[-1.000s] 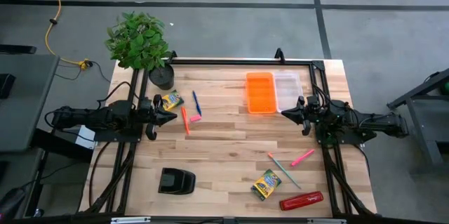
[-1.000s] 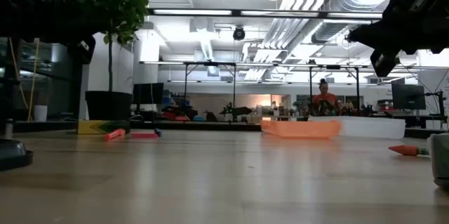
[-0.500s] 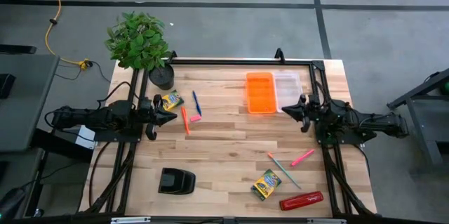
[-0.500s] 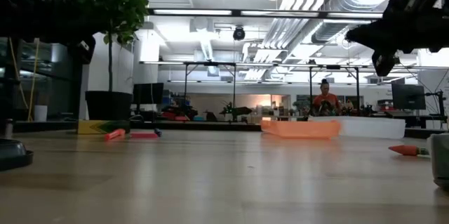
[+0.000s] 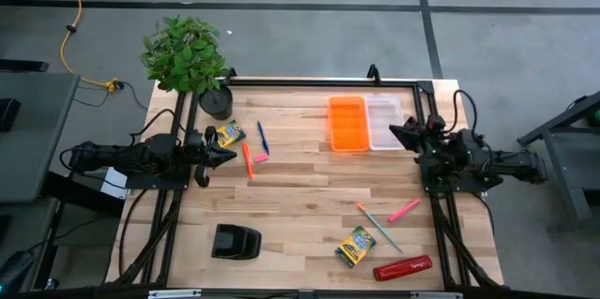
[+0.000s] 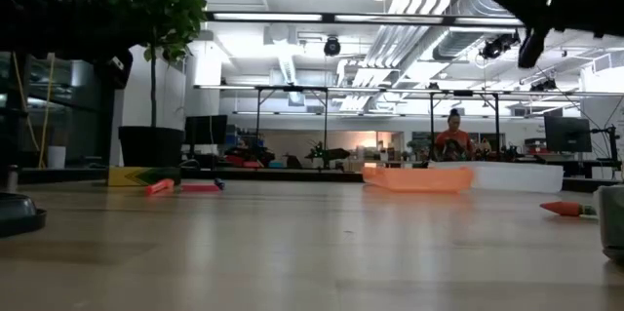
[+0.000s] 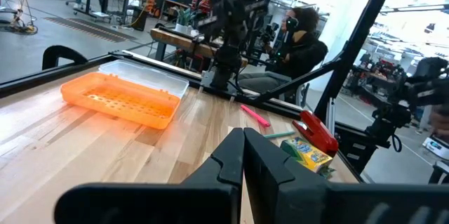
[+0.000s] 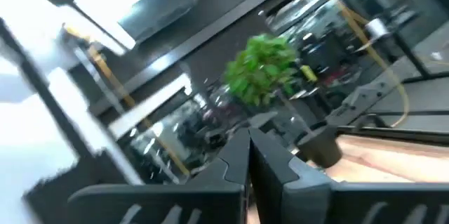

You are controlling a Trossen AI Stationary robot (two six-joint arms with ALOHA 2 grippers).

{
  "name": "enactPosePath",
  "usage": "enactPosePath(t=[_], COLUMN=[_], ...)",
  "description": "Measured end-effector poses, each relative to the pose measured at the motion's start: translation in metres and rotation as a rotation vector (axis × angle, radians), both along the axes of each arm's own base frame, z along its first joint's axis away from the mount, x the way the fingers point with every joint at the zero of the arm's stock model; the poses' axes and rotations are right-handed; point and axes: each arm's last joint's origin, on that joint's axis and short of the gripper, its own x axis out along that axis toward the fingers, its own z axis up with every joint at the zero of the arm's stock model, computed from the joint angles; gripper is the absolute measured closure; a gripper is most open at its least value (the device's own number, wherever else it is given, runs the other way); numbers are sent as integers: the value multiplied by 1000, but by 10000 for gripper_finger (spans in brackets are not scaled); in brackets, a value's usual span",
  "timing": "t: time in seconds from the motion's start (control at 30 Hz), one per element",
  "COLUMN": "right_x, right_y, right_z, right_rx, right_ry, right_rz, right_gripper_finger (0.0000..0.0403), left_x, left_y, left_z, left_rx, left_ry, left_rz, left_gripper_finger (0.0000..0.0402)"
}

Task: Pack school essentials
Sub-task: Put the blue pencil into the orange supply box

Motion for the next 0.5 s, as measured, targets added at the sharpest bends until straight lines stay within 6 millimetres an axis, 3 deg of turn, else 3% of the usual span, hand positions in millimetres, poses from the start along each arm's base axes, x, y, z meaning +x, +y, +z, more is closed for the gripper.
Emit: enactPosePath(t=[0.3, 0.5], right_x=[25, 56], right_y=[3, 4], right_z=[66, 82], right_rx=[-212, -259], right_ry=[215, 330], right_rz=[-9, 30], right_gripper_finger=[403, 403], left_x=[0, 0], left_y=[0, 0], left_z=[0, 3], left_rx=[0, 3], left_ry=[0, -34], left_rz=[0, 2], left_gripper_finger=[401, 401])
